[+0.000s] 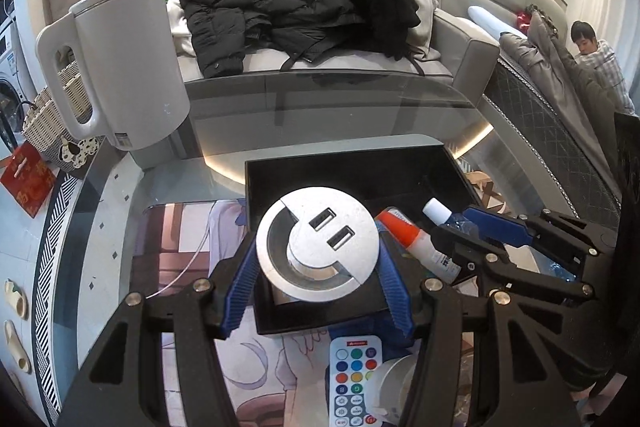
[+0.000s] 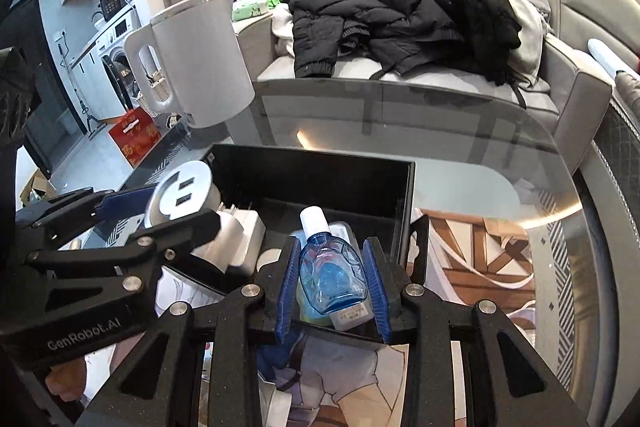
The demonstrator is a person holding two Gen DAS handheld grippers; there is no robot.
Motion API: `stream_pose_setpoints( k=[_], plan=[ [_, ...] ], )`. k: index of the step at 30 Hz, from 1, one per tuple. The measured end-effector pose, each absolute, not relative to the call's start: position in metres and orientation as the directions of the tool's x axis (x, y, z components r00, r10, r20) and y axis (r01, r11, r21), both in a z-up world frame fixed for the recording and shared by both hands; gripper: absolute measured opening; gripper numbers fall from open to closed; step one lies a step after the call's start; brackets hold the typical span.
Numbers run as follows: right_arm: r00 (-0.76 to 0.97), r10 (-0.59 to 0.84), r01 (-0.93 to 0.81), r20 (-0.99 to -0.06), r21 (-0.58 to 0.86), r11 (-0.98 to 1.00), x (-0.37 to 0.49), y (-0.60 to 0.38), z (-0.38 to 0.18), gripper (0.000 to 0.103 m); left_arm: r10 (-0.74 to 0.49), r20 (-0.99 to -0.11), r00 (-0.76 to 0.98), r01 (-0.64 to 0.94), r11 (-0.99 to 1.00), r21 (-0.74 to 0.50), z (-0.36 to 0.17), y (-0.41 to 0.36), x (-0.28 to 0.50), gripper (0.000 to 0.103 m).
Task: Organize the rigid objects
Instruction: 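Lower and release USB socket into box while right gripper releases blue bottle inside, then move left gripper to white remote control while right gripper approaches glass-domed device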
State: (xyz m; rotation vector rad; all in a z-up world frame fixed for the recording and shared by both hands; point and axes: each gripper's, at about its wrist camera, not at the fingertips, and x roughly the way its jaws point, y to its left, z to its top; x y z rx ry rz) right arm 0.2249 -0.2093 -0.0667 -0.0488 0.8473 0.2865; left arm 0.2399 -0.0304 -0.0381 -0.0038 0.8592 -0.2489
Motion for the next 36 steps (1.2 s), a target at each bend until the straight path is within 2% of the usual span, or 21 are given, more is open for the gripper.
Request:
stream_pose_setpoints(
  k=[10,12,14,15,21,24,36],
  plan=[
    [0.621,0.228,-0.275,-0.75,0.064,0.959,0.218,-0.208,-0.068,0.032,-0.211,-0.755,0.62,0.212,0.972,-0.097,-0.041,-0.03,0.24,0.058],
    [0.623,0.228,-0.276,-0.748,0.063,0.959,0.218,-0.208,-0.068,0.033,-0.214,-0.753,0.623,0.218,0.971,-0.096,-0.041,-0.03,0.24,0.061],
    [0.627,0.23,-0.287,-0.744,0.054,0.956,0.217,-0.208,-0.069,0.037,-0.198,-0.75,0.63,0.205,0.975,-0.085,-0.041,-0.029,0.239,0.069],
    [0.631,0.23,-0.29,-0.741,0.051,0.956,0.216,-0.208,-0.068,0.041,-0.202,-0.75,0.63,0.203,0.975,-0.092,-0.041,-0.028,0.239,0.07],
    [0.618,0.267,-0.29,-0.739,0.101,0.952,0.213,-0.214,-0.065,0.045,-0.228,-0.734,0.64,0.222,0.969,-0.108,-0.034,-0.022,0.231,0.076],
    [0.627,0.278,-0.302,-0.727,0.102,0.948,0.203,-0.215,-0.06,0.05,-0.234,-0.725,0.648,0.23,0.967,-0.107,-0.029,-0.017,0.221,0.076],
    [0.543,0.425,-0.429,-0.724,0.196,0.882,0.134,-0.204,-0.054,0.052,-0.224,-0.757,0.614,0.233,0.968,-0.096,-0.036,0.002,0.184,0.076]
  ],
)
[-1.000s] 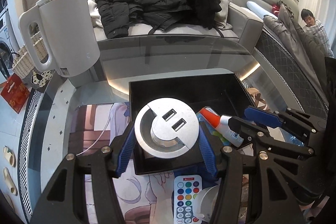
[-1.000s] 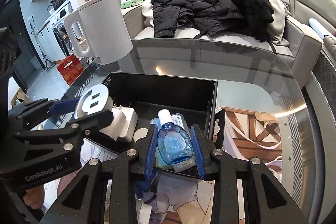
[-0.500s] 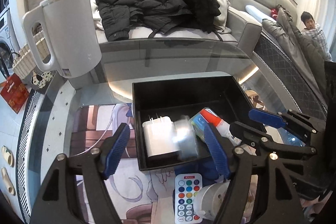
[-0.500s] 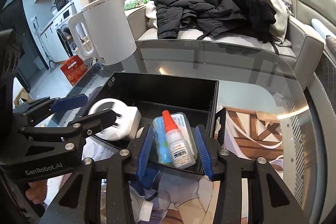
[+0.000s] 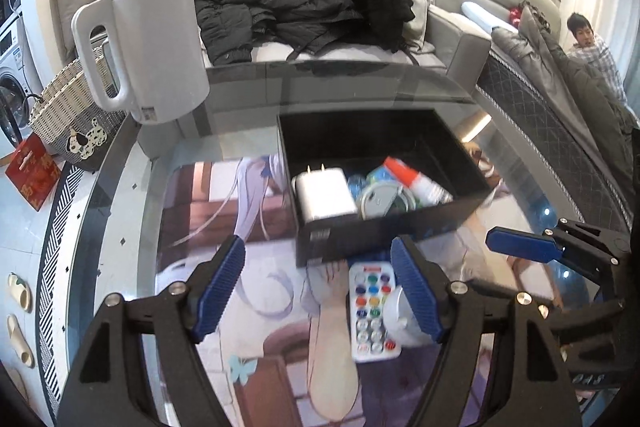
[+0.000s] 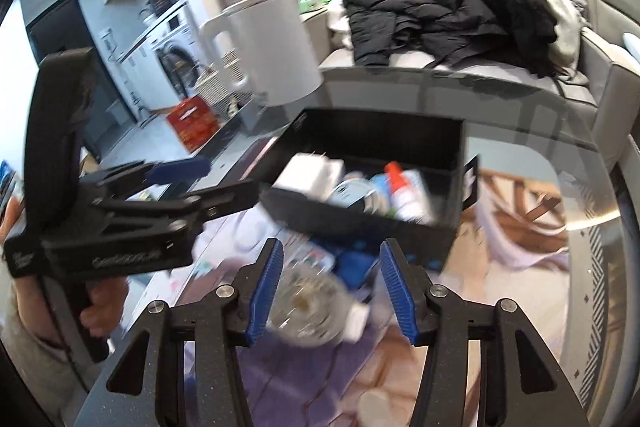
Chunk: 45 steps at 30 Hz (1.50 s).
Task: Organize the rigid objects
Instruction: 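Move left gripper to white remote control while right gripper approaches glass-domed device, then close left gripper on remote control while right gripper grasps glass-domed device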
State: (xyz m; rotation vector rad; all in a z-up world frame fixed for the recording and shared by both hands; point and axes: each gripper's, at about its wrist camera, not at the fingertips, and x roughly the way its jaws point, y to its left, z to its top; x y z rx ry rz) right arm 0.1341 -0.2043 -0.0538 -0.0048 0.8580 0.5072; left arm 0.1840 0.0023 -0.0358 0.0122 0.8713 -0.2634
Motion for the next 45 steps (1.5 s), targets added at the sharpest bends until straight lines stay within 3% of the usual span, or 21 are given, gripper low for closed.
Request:
stream_pose_setpoints(
  k=[7,17,25,27,28,30,31,45],
  plan=[
    [0.506,0.381,-0.458,-0.774,0.134,0.879,0.119,-0.188,-0.08,0.053,-0.187,-0.802,0.568,0.256,0.966,-0.044,-0.061,-0.004,0.172,0.076],
    [0.564,0.299,-0.394,-0.77,0.068,0.916,0.125,-0.212,-0.074,0.051,-0.19,-0.843,0.503,0.328,0.945,-0.017,-0.086,-0.034,0.168,0.076],
    [0.559,0.301,-0.376,-0.772,0.086,0.922,0.129,-0.231,-0.074,0.051,-0.13,-0.865,0.484,0.378,0.923,0.073,-0.106,-0.068,0.17,0.078],
    [0.547,0.313,-0.387,-0.777,0.097,0.917,0.129,-0.23,-0.076,0.055,-0.134,-0.86,0.492,0.372,0.926,0.068,-0.105,-0.068,0.172,0.077],
    [0.541,0.314,-0.39,-0.78,0.097,0.915,0.13,-0.23,-0.077,0.059,-0.142,-0.862,0.486,0.369,0.928,0.055,-0.105,-0.067,0.173,0.075],
    [0.54,0.301,-0.386,-0.786,0.087,0.918,0.132,-0.228,-0.08,0.07,-0.153,-0.865,0.478,0.355,0.934,0.031,-0.104,-0.063,0.175,0.057],
    [0.543,0.294,-0.383,-0.787,0.08,0.92,0.132,-0.228,-0.082,0.074,-0.167,-0.864,0.474,0.355,0.935,0.014,-0.103,-0.061,0.175,0.039],
    [0.511,0.309,-0.423,-0.802,0.078,0.903,0.133,-0.209,-0.097,0.078,-0.154,-0.868,0.472,0.324,0.946,0.008,-0.104,-0.03,0.162,0.038]
  ],
)
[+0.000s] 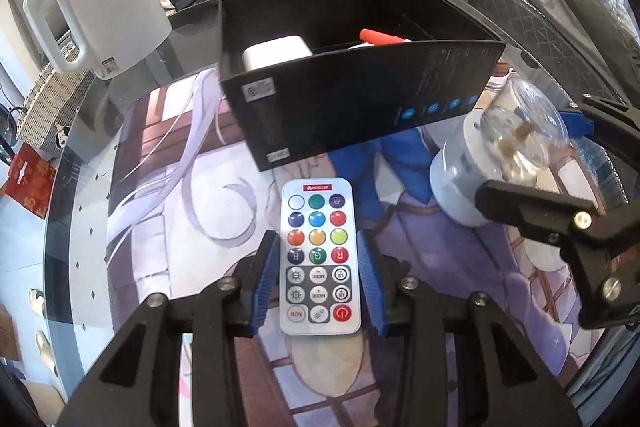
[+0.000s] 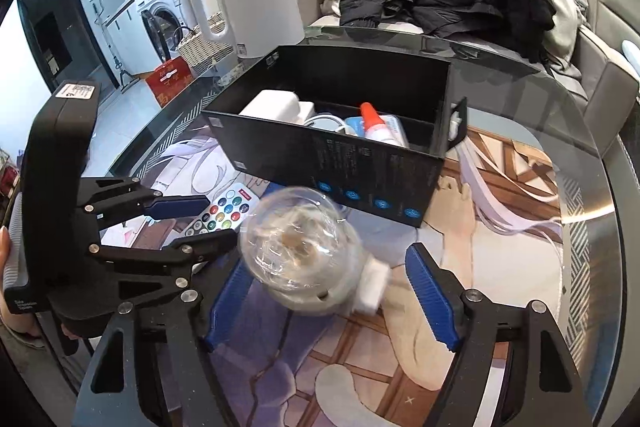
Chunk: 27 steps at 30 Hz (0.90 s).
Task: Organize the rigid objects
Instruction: 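Close left gripper on remote control while right gripper grasps glass-domed device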
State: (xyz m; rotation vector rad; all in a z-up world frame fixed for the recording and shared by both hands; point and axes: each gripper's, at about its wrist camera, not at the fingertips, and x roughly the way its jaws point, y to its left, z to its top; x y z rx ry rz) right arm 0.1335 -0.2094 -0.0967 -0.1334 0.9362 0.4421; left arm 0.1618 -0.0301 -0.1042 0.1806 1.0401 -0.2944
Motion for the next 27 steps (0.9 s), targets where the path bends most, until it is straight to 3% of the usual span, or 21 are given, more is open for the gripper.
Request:
stream_pose_setpoints(
  k=[12,16,19,24,25,27],
  plan=[
    [0.411,0.351,-0.455,-0.842,0.145,0.879,0.117,-0.198,-0.103,0.078,-0.159,-0.873,0.462,0.316,0.949,-0.005,-0.105,-0.018,0.156,0.04],
    [0.476,0.306,-0.458,-0.825,0.065,0.887,0.11,-0.192,-0.101,0.078,-0.123,-0.867,0.484,0.294,0.955,0.028,-0.106,-0.017,0.157,0.056],
    [0.508,0.264,-0.439,-0.82,0.017,0.898,0.12,-0.191,-0.105,0.078,-0.134,-0.866,0.482,0.289,0.957,0.013,-0.107,-0.015,0.161,0.058],
    [0.516,0.247,-0.421,-0.82,0.008,0.907,0.133,-0.186,-0.113,0.064,-0.162,-0.869,0.467,0.296,0.955,-0.019,-0.107,-0.014,0.164,0.046],
    [0.519,0.247,-0.42,-0.818,0.008,0.907,0.134,-0.187,-0.113,0.064,-0.164,-0.869,0.466,0.304,0.952,-0.017,-0.106,-0.016,0.163,0.039],
    [0.517,0.252,-0.411,-0.818,0.021,0.912,0.135,-0.187,-0.113,0.064,-0.161,-0.87,0.465,0.311,0.95,-0.01,-0.105,-0.019,0.161,0.038]
  ],
)
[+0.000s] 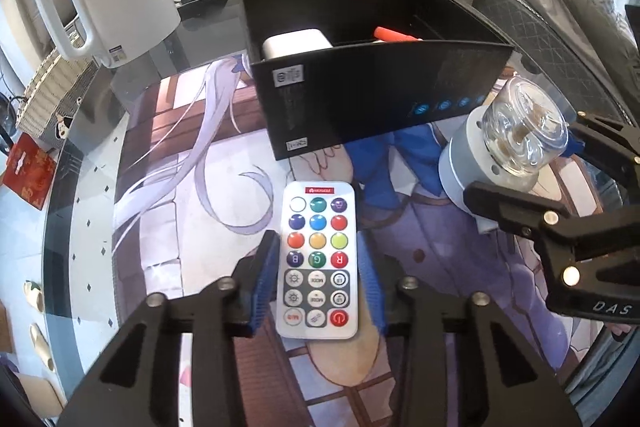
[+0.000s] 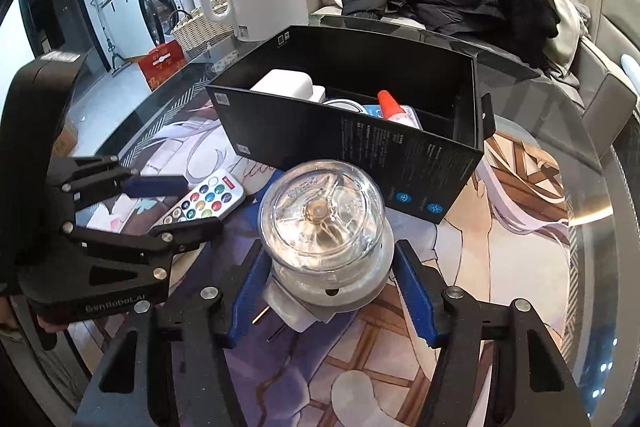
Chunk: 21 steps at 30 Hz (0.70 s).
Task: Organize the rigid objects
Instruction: 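Close left gripper on remote control while right gripper grasps glass-domed device, then lift remote with left gripper while right gripper carries glass-domed device over box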
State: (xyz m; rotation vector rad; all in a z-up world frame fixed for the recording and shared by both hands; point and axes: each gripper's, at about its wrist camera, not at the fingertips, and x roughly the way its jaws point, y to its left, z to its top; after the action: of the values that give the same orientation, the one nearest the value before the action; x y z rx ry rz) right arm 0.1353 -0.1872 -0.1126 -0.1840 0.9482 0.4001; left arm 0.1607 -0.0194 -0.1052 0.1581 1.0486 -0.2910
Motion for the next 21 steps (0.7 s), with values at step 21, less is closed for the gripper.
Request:
stream_pose_setpoints(
  k=[21],
  plan=[
    [0.673,0.323,-0.409,-0.666,0.029,0.912,0.088,-0.202,-0.058,0.06,-0.198,-0.695,0.691,0.295,0.955,0.021,-0.032,-0.017,0.119,0.038]
  ],
)
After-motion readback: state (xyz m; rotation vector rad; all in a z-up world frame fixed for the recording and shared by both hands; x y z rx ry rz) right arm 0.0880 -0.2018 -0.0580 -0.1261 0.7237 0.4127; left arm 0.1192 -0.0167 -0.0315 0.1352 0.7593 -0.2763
